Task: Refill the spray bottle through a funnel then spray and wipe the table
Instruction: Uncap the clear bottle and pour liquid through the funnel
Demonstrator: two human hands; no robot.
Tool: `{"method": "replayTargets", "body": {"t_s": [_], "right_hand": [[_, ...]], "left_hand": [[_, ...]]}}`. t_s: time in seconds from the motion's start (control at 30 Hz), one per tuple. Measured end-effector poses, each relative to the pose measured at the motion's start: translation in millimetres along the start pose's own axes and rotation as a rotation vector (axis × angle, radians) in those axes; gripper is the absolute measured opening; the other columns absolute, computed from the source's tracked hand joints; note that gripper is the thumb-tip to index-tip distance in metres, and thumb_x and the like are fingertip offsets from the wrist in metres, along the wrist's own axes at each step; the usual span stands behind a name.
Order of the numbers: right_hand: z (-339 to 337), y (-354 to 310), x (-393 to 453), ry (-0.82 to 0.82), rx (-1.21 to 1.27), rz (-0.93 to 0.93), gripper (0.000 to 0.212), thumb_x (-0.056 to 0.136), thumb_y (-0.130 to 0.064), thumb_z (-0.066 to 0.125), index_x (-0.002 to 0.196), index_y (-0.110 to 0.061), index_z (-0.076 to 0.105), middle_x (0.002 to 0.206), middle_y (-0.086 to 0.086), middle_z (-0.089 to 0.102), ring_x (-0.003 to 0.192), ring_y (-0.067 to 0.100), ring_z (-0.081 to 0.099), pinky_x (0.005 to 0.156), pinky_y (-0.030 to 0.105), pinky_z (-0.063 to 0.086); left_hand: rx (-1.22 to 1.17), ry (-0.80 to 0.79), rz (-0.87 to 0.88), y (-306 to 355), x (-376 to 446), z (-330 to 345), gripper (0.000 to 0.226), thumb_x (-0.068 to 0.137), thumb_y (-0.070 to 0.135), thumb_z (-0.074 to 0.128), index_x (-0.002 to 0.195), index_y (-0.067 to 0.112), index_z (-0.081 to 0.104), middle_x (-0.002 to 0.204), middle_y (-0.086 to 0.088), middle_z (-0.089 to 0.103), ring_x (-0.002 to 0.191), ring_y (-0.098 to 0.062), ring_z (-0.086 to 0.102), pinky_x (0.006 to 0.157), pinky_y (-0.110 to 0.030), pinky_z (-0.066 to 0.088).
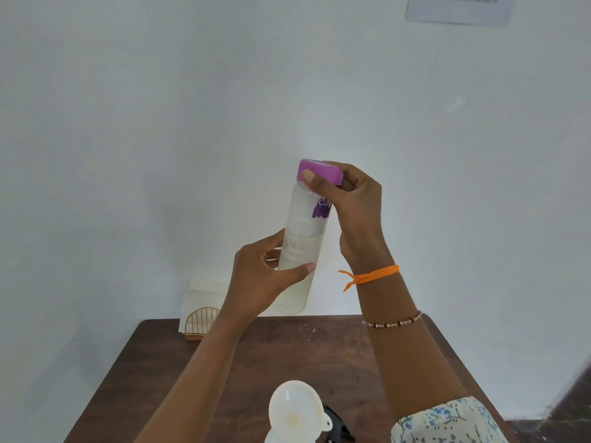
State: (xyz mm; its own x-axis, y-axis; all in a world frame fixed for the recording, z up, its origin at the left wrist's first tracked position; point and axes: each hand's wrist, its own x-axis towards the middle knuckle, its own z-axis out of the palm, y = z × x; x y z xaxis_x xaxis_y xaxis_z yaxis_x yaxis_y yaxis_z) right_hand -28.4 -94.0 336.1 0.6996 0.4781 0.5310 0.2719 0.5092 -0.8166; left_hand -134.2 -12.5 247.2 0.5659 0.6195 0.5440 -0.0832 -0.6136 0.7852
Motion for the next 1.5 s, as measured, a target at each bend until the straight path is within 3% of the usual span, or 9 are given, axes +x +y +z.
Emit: {"method": "replayTargets", "body": {"t_s": [0.33, 0.53, 0.8, 0.93, 1.0, 1.1, 1.23, 1.43, 1.5], "right_hand": [[-4.2, 0.2, 5.0, -0.047, 0.065, 0.007, 0.026, 0.076, -0.007, 0.073, 0.101, -0.001, 0.068, 0.085, 0.004, 0.069, 0.071, 0.005, 0.064, 0.065, 0.015, 0.051], [-4.1, -2.8, 6.0, -0.107, 0.114, 0.043, 0.030, 0.079, -0.009, 0.069, 0.107, 0.003, 0.066, 0.093, 0.012, 0.067, 0.084, 0.019, 0.063, 0.075, 0.024, 0.052], [-5.3, -9.5, 7.9, -0.515, 0.252, 0.115, 0.039, 0.088, -0.021, 0.047, 0.122, -0.004, 0.054, 0.110, 0.013, 0.067, 0.105, 0.025, 0.062, 0.092, 0.033, 0.051], [-2.2, -4.1, 0.4, -0.323, 0.082, 0.155, 0.055, 0.079, -0.038, 0.059, 0.129, -0.020, 0.044, 0.127, 0.008, 0.053, 0.116, 0.021, 0.053, 0.104, 0.048, 0.040], [5.8, -3.3, -4.6, -0.155, 0.069, 0.122, 0.060, 0.073, -0.036, 0.071, 0.123, -0.020, 0.041, 0.117, 0.006, 0.049, 0.105, 0.018, 0.056, 0.093, 0.039, 0.049], [21.5, -4.7, -8.7, -0.020, -0.023, -0.009, 0.060, 0.070, -0.027, 0.080, 0.113, -0.018, 0.039, 0.103, -0.002, 0.045, 0.091, 0.011, 0.054, 0.066, 0.017, 0.050], [32.7, -3.6, -9.7, 0.092, -0.179, -0.134, 0.058, 0.068, -0.027, 0.082, 0.104, -0.019, 0.038, 0.097, -0.007, 0.048, 0.087, 0.006, 0.054, 0.072, 0.031, 0.055], [19.3, -2.7, -5.0, -0.066, 0.009, -0.036, 0.025, 0.092, -0.018, 0.049, 0.115, -0.019, 0.041, 0.087, -0.018, 0.066, 0.074, -0.010, 0.058, 0.063, 0.010, 0.047], [19.3, -4.5, -4.7, -0.066, 0.006, -0.032, 0.030, 0.095, -0.022, 0.049, 0.123, -0.019, 0.038, 0.104, -0.015, 0.064, 0.085, -0.008, 0.058, 0.066, 0.011, 0.049]], "left_hand": [[-0.068, -0.061, -0.003, 5.9, 5.6, -0.8, 0.050, 0.062, 0.037, 0.082, 0.106, 0.041, 0.060, 0.098, 0.030, 0.060, 0.083, 0.013, 0.062, 0.065, -0.002, 0.045], [-0.158, -0.132, -0.011, 6.9, 7.3, -9.2, 0.046, 0.062, 0.031, 0.083, 0.104, 0.038, 0.065, 0.099, 0.021, 0.069, 0.088, -0.002, 0.068, 0.072, -0.012, 0.051], [-0.400, -0.220, -0.026, 4.9, -1.0, -4.1, 0.036, 0.068, 0.011, 0.080, 0.101, 0.022, 0.072, 0.100, 0.001, 0.073, 0.093, -0.019, 0.069, 0.076, -0.026, 0.055], [-0.308, -0.085, -0.097, 4.6, 1.6, -6.2, 0.050, 0.058, 0.039, 0.081, 0.105, 0.030, 0.068, 0.098, 0.015, 0.072, 0.089, -0.009, 0.068, 0.074, -0.021, 0.055], [-0.239, -0.020, -0.111, 4.9, 3.4, -7.7, 0.054, 0.054, 0.045, 0.079, 0.105, 0.035, 0.064, 0.095, 0.022, 0.070, 0.087, -0.004, 0.067, 0.068, -0.015, 0.053], [-0.140, -0.010, -0.129, 3.5, 5.1, -9.2, 0.065, 0.056, 0.046, 0.080, 0.116, 0.029, 0.062, 0.109, 0.011, 0.069, 0.093, -0.011, 0.067, 0.078, -0.029, 0.056], [-0.137, -0.020, -0.121, 5.4, 3.2, -9.0, 0.064, 0.059, 0.038, 0.082, 0.118, 0.024, 0.062, 0.112, 0.005, 0.068, 0.095, -0.014, 0.067, 0.084, -0.039, 0.056], [-0.165, -0.010, -0.114, 9.8, 2.6, -11.4, 0.063, 0.059, 0.039, 0.082, 0.117, 0.029, 0.061, 0.115, 0.005, 0.067, 0.096, -0.012, 0.066, 0.083, -0.034, 0.056], [-0.164, -0.013, -0.102, 9.6, 2.7, -11.2, 0.057, 0.063, 0.031, 0.083, 0.116, 0.029, 0.061, 0.114, 0.006, 0.067, 0.095, -0.011, 0.066, 0.081, -0.030, 0.056]]}}
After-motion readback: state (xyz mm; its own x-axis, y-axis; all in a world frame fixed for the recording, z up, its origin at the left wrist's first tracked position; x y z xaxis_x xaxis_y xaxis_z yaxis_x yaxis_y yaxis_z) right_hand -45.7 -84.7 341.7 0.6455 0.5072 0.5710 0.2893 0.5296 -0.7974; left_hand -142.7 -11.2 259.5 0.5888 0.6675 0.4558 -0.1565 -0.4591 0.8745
